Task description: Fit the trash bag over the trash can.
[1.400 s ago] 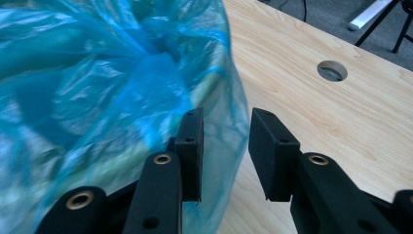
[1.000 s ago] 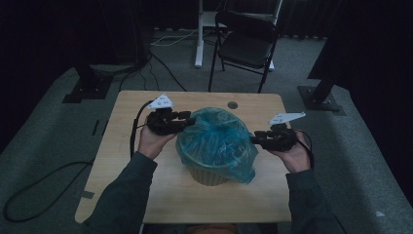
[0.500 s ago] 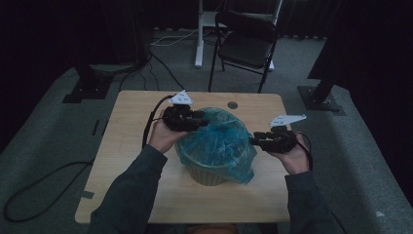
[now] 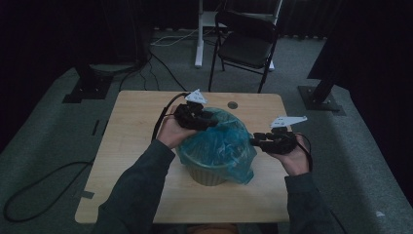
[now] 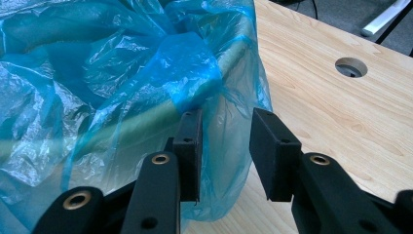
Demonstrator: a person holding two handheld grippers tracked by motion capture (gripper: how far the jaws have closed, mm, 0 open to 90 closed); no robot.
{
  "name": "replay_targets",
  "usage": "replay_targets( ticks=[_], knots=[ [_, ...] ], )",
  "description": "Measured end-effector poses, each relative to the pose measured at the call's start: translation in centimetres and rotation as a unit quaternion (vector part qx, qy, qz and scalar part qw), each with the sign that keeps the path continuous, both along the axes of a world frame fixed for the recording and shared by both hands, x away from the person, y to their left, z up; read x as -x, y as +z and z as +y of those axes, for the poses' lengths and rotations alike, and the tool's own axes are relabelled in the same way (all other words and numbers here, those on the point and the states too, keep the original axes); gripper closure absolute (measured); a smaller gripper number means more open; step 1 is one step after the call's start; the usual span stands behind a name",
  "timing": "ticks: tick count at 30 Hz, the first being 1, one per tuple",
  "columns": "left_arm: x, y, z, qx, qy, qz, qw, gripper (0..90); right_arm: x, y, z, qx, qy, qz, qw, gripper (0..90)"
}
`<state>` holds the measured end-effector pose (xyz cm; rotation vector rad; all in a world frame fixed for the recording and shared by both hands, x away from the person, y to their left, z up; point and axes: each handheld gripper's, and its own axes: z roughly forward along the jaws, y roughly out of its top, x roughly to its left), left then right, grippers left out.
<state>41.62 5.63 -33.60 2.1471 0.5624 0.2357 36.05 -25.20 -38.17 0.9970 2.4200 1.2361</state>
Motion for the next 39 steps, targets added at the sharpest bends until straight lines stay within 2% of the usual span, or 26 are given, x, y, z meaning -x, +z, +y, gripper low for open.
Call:
replay_targets(
  ticks=[1,6,9,14,17,21,29,39],
  knots=[
    [-0.2,0.0,-0.2,0.002,0.0,0.001,1.0,59.0,0.0,-0.1,0.0,-0.002,-0.001,-0.001,1.0,65.3],
    [-0.5,-0.1,-1.1,-0.021,-0.005,0.001,0.9998,59.0,0.0,-0.2,0.0,-0.005,0.0,-0.001,1.0,65.3],
    [-0.6,-0.2,-1.5,-0.03,-0.011,0.008,0.9995,59.0,0.0,-0.2,0.0,-0.006,-0.001,-0.001,1.0,65.3],
    [-0.7,-0.7,-2.3,-0.062,-0.022,0.013,0.9977,59.3,0.0,-0.3,0.0,-0.005,0.0,0.001,1.0,65.0],
    [-0.7,-0.9,-2.8,-0.076,-0.021,0.005,0.9968,59.3,0.0,-0.4,0.1,-0.002,0.001,0.003,1.0,64.9],
    [-0.7,-1.0,-3.1,-0.081,-0.02,0.002,0.9965,59.3,0.0,-0.5,0.1,-0.001,0.001,0.003,1.0,65.0],
    [-0.5,-1.6,-3.9,-0.122,-0.023,-0.002,0.9923,59.3,0.0,-0.5,0.1,-0.002,0.002,0.003,1.0,64.7],
    [-0.4,-1.8,-4.4,-0.137,-0.031,0.002,0.9901,59.3,-0.1,-0.6,0.2,0.001,0.007,0.006,1.0,64.0]
  ],
)
